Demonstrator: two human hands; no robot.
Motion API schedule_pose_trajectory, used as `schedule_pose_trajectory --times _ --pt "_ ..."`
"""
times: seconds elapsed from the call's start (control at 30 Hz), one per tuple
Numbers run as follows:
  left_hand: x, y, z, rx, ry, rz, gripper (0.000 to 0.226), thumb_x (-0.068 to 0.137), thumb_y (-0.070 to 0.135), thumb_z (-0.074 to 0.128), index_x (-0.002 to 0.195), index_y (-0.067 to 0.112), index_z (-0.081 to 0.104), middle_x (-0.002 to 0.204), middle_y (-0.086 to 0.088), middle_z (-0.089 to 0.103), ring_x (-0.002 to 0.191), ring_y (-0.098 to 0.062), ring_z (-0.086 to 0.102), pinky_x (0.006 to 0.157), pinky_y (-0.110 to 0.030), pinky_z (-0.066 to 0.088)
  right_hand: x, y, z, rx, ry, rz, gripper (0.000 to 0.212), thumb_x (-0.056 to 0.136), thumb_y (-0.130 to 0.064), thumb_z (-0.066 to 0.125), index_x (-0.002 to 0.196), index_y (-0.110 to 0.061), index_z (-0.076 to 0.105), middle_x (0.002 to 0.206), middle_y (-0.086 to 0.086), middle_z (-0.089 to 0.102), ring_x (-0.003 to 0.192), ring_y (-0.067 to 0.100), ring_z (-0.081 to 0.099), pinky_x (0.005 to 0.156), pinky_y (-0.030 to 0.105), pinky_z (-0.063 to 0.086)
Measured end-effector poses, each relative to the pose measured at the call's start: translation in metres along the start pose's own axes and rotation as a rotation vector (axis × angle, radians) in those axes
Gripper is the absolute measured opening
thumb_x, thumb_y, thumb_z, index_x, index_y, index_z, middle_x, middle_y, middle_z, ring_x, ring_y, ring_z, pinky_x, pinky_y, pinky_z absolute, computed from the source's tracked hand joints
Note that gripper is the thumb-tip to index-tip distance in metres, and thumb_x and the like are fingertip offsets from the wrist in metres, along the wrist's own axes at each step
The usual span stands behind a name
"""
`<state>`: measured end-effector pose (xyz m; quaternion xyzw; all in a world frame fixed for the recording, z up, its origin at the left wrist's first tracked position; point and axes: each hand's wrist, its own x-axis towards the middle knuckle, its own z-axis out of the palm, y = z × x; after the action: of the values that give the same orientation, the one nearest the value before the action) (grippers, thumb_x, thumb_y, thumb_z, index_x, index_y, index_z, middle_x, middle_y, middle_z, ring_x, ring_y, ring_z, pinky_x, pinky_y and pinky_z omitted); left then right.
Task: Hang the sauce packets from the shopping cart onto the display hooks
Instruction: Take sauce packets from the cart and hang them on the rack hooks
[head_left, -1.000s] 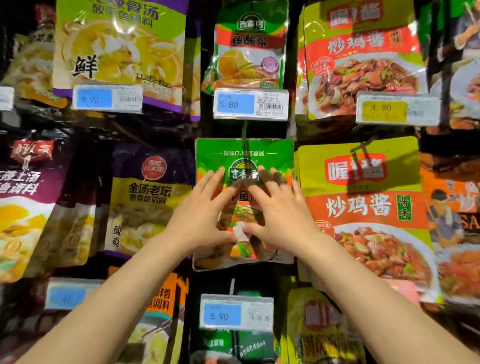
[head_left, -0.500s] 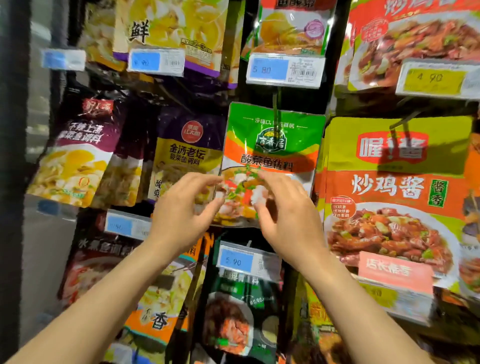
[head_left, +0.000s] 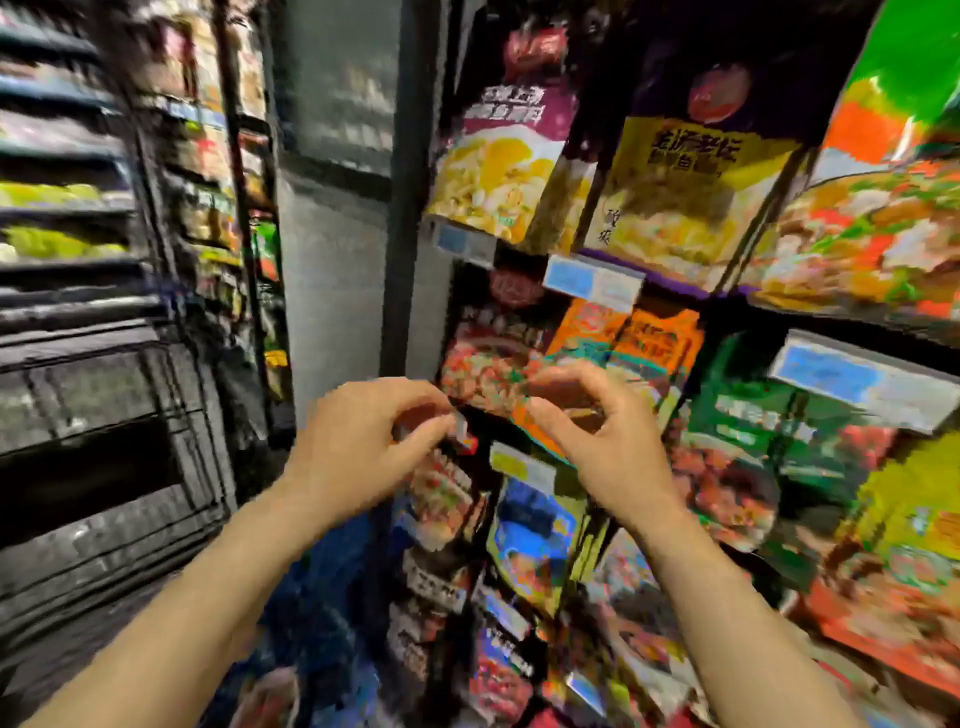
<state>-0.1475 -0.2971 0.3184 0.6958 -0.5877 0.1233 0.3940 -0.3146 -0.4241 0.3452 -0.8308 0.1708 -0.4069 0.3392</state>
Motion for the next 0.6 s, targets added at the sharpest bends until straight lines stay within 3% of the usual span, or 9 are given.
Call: schedule_pose_trajectory --times 0.07,0.17,0.27,0.37,0.5,0.6 --pt "-0.045 -0.042 -0.021 0.132 0.004 -0.139 0.036 0.081 0.054 0.042 0.089 0.032 0.069 0.082 0.017 0.067 0.077 -0.012 0.064 0.064 -0.026 0.048 -0.002 0.001 0.058 0.095 -0.092 0.079 0.011 0.082 -0.010 0.069 0.089 -0.017 0.065 0.086 -0.009 0.066 0.073 -0.004 0.058 0.069 0.009 0.044" --pt "-0.113 -0.100 -0.051 0.228 0.006 -0.413 0.034 0.082 0.054 0.045 0.092 0.032 0.069 0.091 0.010 0.070 0.087 -0.017 0.065 0.070 -0.030 0.048 -0.010 0.000 0.149 0.192 -0.271 0.178 0.016 0.081 -0.005 0.068 0.094 -0.014 0.063 0.086 -0.008 0.065 0.074 0.002 0.057 0.070 0.009 0.043" --pt "-0.179 -0.149 -0.078 0.201 0.105 -0.690 0.020 0.086 0.037 0.063 0.099 0.024 0.070 0.100 0.005 0.069 0.094 -0.018 0.063 0.082 -0.031 0.046 -0.025 -0.004 0.228 0.287 -0.468 0.261 0.016 0.084 -0.010 0.067 0.095 -0.020 0.062 0.092 -0.003 0.065 0.078 0.008 0.057 0.072 0.016 0.046" --pt "-0.235 -0.174 -0.105 0.266 0.130 -0.888 0.023 0.086 0.038 0.063 0.105 0.026 0.067 0.099 0.010 0.066 0.088 -0.010 0.058 0.079 -0.030 0.046 -0.041 -0.007 0.292 0.307 -0.668 0.354 0.014 0.087 -0.019 0.064 0.099 -0.026 0.061 0.099 -0.009 0.063 0.088 0.012 0.060 0.079 0.028 0.049" --pt "-0.301 -0.194 -0.127 0.306 0.148 -1.062 0.026 0.086 0.035 0.064 0.111 0.029 0.065 0.111 0.010 0.065 0.103 -0.013 0.058 0.085 -0.031 0.044 -0.066 -0.013 0.364 0.291 -0.869 0.443 0.016 0.089 -0.023 0.062 0.104 -0.025 0.058 0.103 -0.011 0.059 0.096 0.005 0.058 0.088 0.029 0.048" --pt "-0.334 -0.209 -0.128 0.310 0.140 -1.148 0.034 0.086 0.031 0.065 0.118 0.023 0.063 0.122 0.001 0.061 0.114 -0.021 0.053 0.092 -0.032 0.038 -0.087 -0.008 0.406 0.294 -0.943 0.496 0.023 0.088 -0.018 0.064 0.110 -0.018 0.057 0.102 -0.013 0.056 0.093 0.003 0.056 0.080 0.018 0.047"
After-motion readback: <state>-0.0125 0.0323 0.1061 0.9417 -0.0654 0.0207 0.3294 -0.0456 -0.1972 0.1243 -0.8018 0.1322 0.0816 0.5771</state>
